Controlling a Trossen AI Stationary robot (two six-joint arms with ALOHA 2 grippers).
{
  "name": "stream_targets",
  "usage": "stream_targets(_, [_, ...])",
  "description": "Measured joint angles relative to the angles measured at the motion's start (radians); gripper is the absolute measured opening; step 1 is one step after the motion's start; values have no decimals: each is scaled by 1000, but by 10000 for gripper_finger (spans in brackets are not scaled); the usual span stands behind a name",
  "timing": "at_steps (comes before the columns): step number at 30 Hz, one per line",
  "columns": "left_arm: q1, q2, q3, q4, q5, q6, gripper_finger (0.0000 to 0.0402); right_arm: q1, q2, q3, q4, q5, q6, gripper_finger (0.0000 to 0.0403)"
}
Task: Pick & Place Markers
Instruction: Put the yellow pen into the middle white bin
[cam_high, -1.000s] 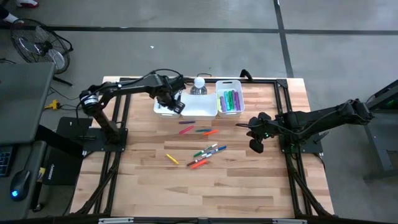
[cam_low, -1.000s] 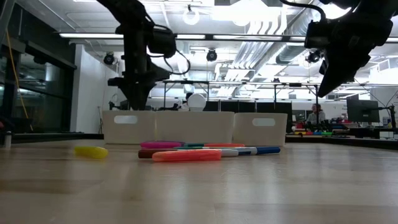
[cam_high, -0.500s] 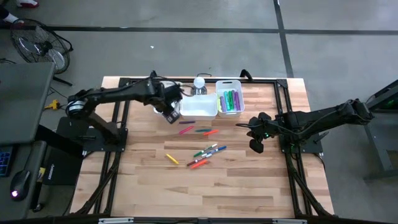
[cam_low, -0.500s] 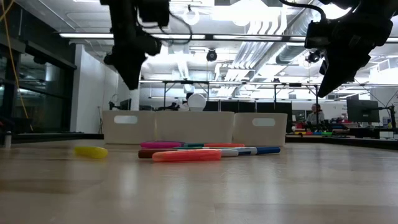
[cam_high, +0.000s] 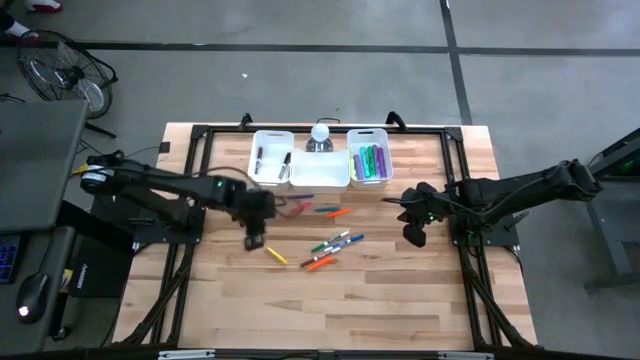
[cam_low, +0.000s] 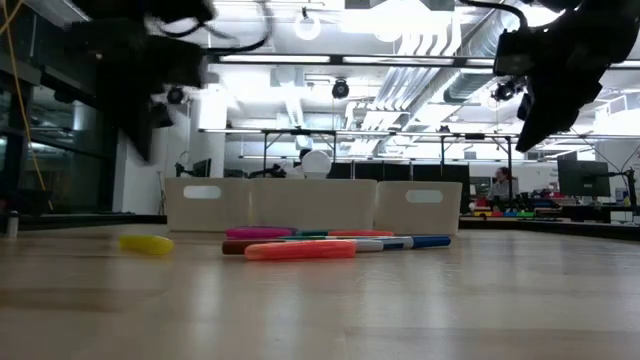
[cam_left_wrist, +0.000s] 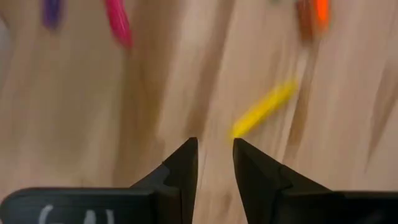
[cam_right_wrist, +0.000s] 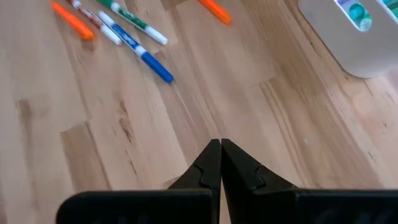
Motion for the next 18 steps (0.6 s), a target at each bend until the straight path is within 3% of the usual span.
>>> stream_targets(3, [-76,-7,-30,21,-15,14,97,0,-25,0,-2,-7,26,0])
stream_targets(11, [-244,31,-41,32,-74,271,97,27,-46,0,17,-19,65,0])
stream_targets(18, [-290,115,-42,112,-149,458,97,62,-34,1,52,-15,136,0])
